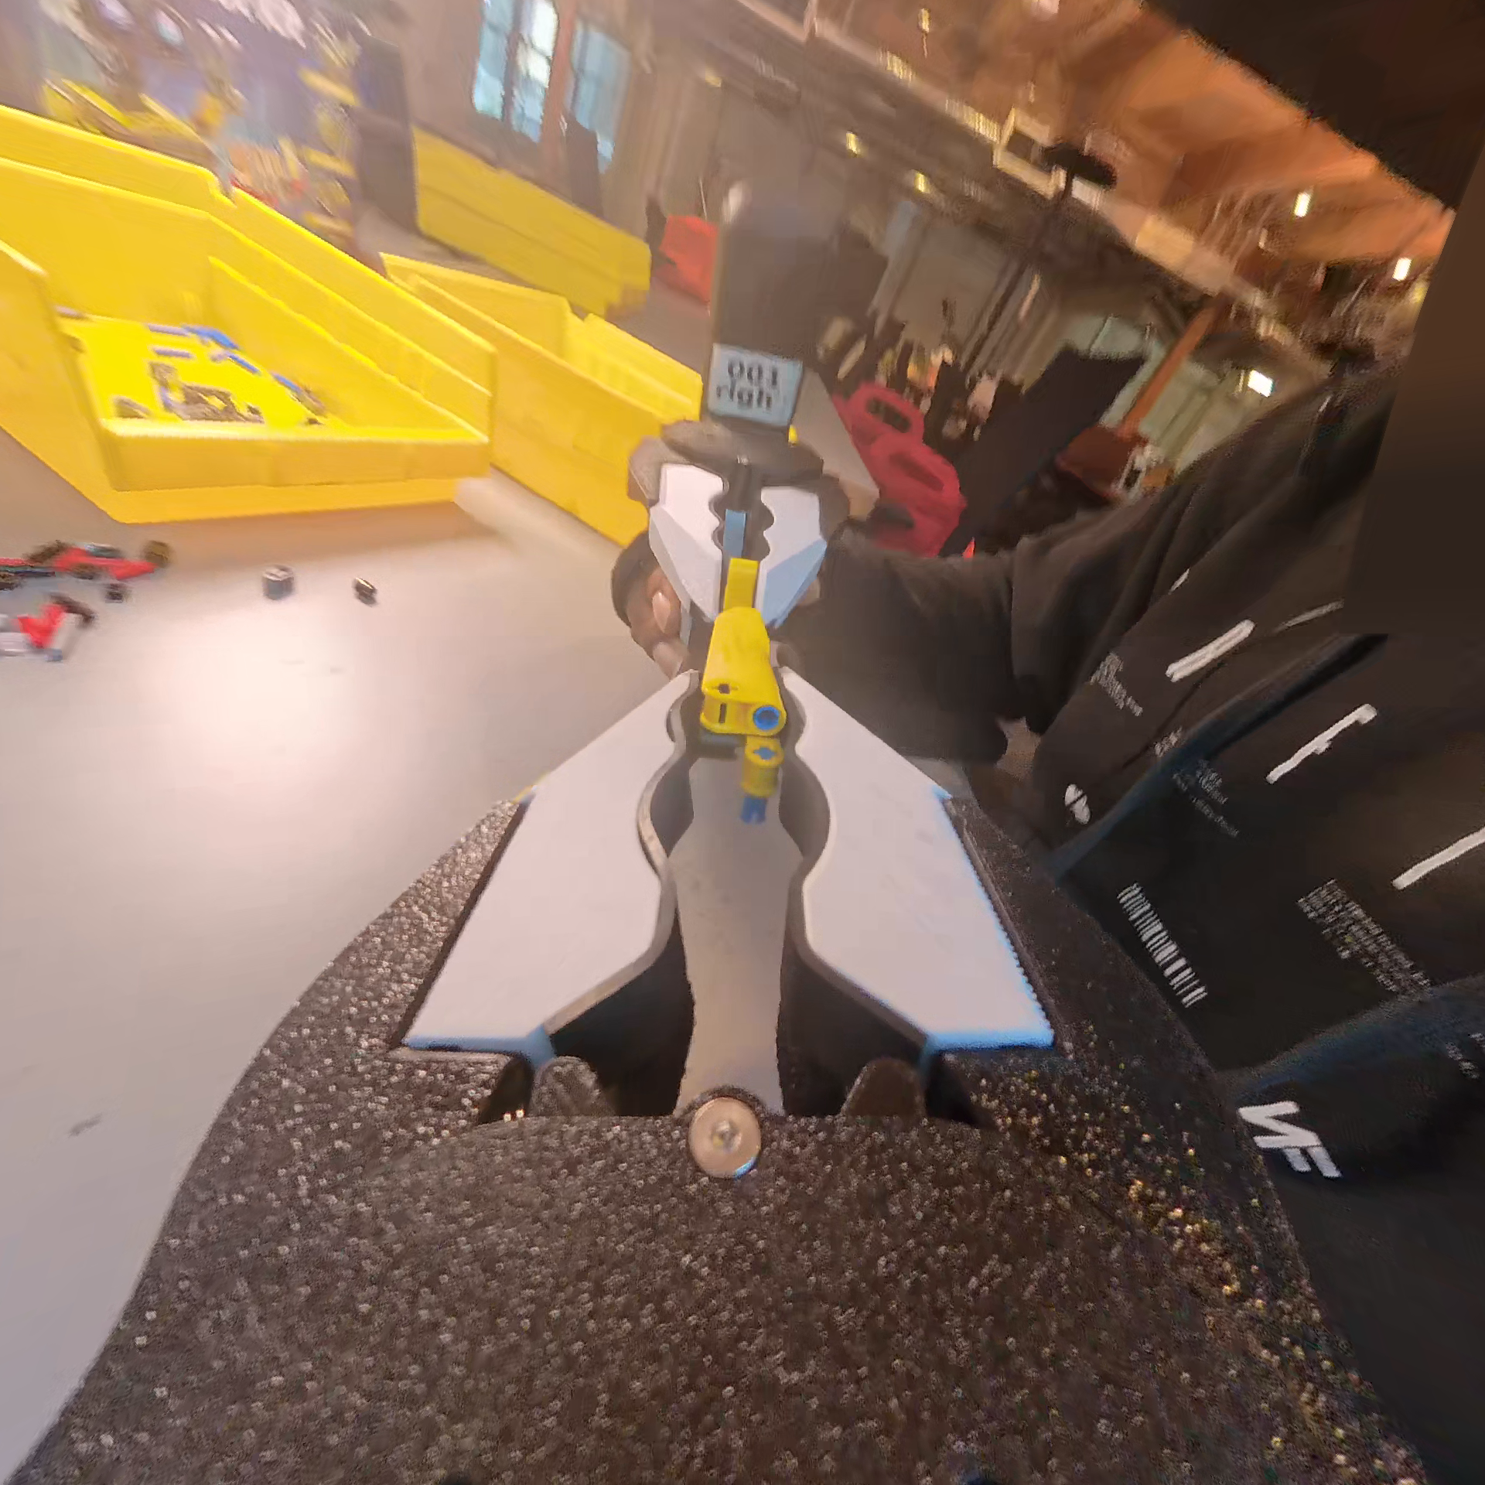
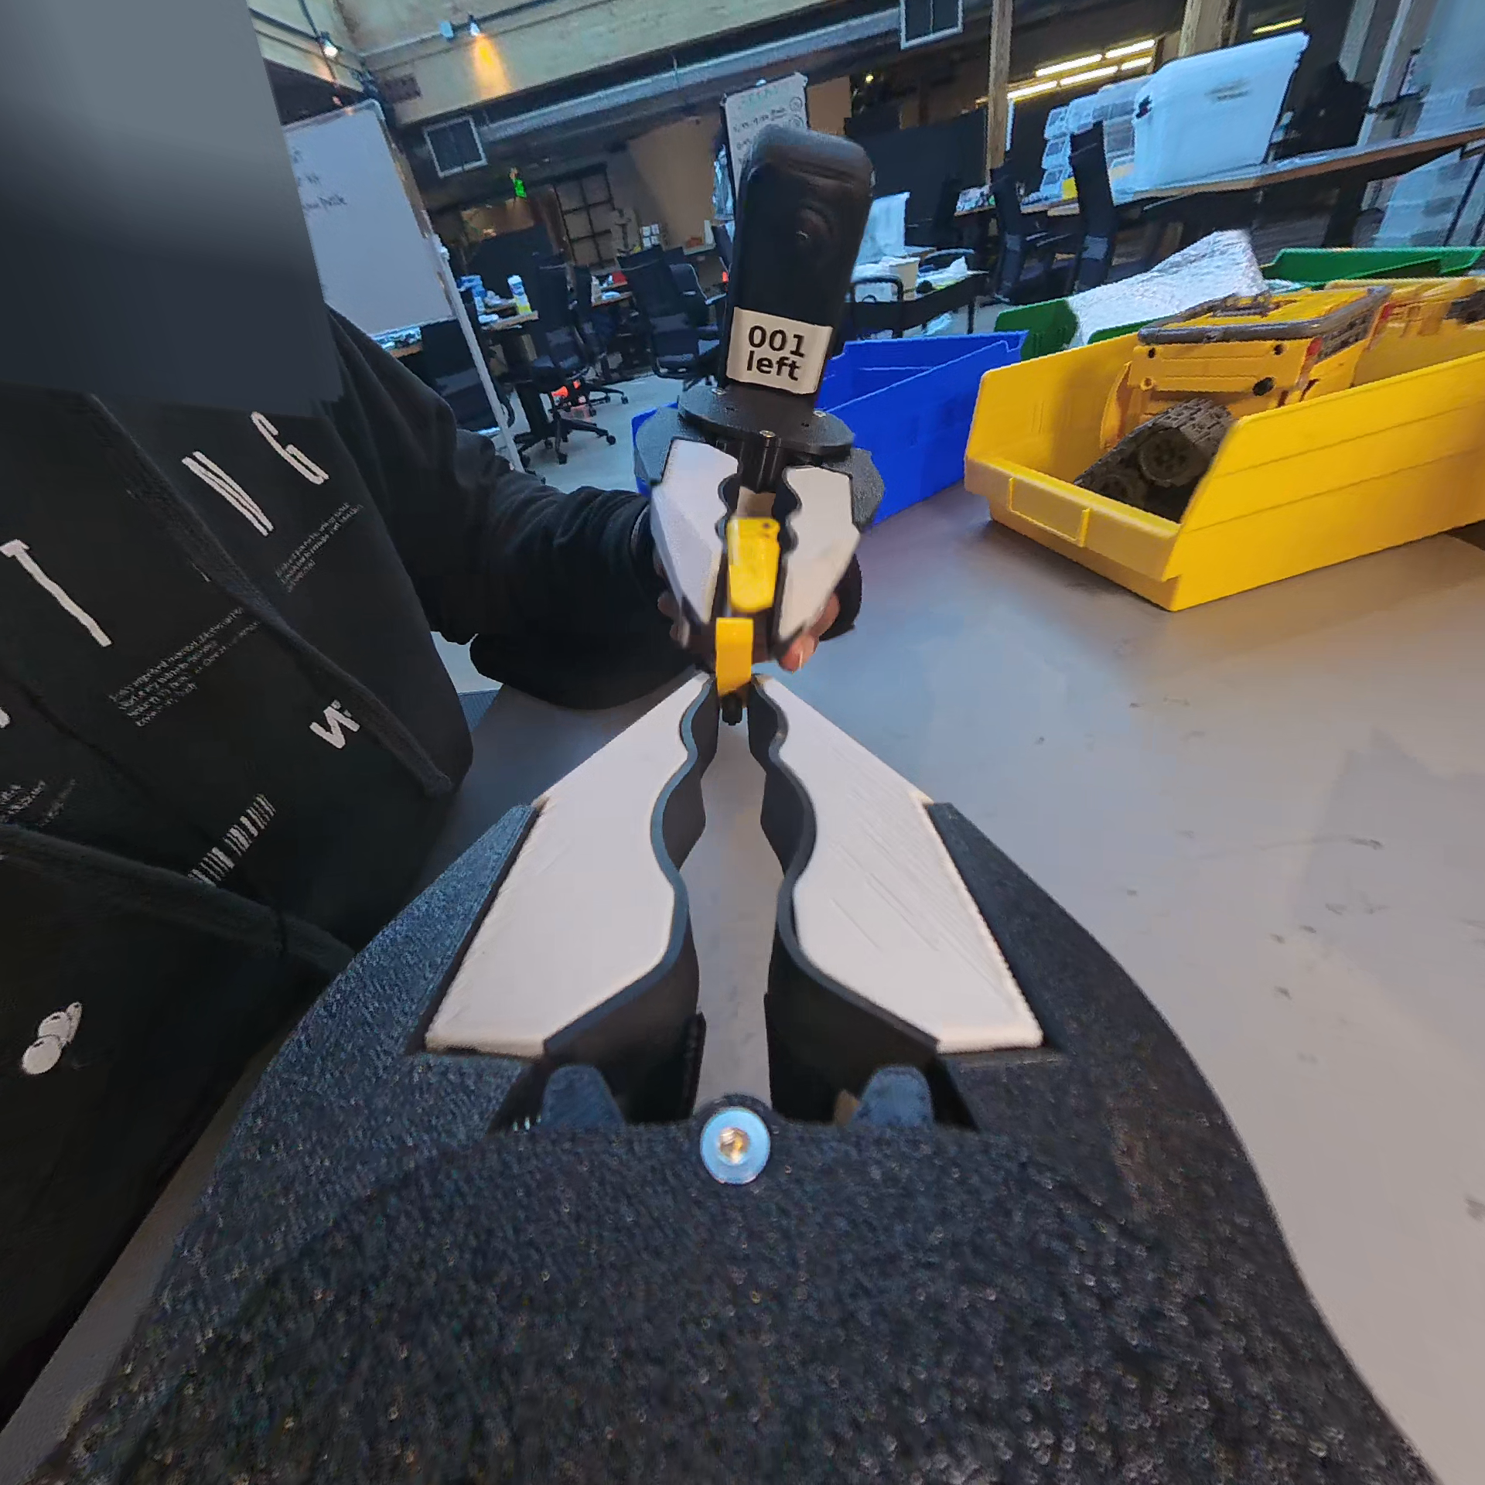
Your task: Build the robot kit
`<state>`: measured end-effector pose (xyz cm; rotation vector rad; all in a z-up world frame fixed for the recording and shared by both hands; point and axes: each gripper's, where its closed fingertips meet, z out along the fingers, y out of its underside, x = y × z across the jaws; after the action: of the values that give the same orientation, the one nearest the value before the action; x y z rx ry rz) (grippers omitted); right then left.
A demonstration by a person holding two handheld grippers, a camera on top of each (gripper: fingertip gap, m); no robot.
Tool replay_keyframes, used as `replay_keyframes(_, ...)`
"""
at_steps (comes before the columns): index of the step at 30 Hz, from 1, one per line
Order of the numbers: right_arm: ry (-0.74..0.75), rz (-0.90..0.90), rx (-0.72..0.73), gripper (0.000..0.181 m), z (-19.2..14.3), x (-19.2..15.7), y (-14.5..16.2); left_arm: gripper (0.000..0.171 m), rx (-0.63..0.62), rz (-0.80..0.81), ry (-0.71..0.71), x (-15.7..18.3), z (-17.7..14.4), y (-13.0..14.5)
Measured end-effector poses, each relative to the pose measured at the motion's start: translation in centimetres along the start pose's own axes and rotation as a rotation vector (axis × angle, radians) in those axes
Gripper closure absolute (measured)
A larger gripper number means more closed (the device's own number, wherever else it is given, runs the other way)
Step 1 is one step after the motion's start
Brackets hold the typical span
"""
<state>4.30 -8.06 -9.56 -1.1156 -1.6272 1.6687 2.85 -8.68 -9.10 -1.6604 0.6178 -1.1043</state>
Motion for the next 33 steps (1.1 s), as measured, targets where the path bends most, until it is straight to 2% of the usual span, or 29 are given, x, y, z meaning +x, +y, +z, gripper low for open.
replay_keyframes(1,0.03,0.016,0.017,0.175,-1.0,0.8,-0.2,0.157,0.031,-0.009,-0.013,-0.4,-0.9,-0.7)
replay_keyframes(3,0.061,0.01,0.044,0.175,-2.3,1.4,-0.8,0.157,-0.004,0.046,-0.055,-0.8,-1.2,-0.4)
replay_keyframes(6,0.022,-0.014,0.067,0.175,-1.3,0.5,-2.1,0.156,-0.006,0.031,-0.018,-0.1,0.0,-0.3)
replay_keyframes(18,0.002,0.02,-0.006,0.174,0.0,0.3,-0.4,0.156,0.016,0.011,0.018,0.1,0.4,0.0)
replay_keyframes(33,0.012,0.033,-0.01,0.175,0.2,0.0,-0.5,0.156,0.0,0.017,0.022,0.3,0.8,0.4)
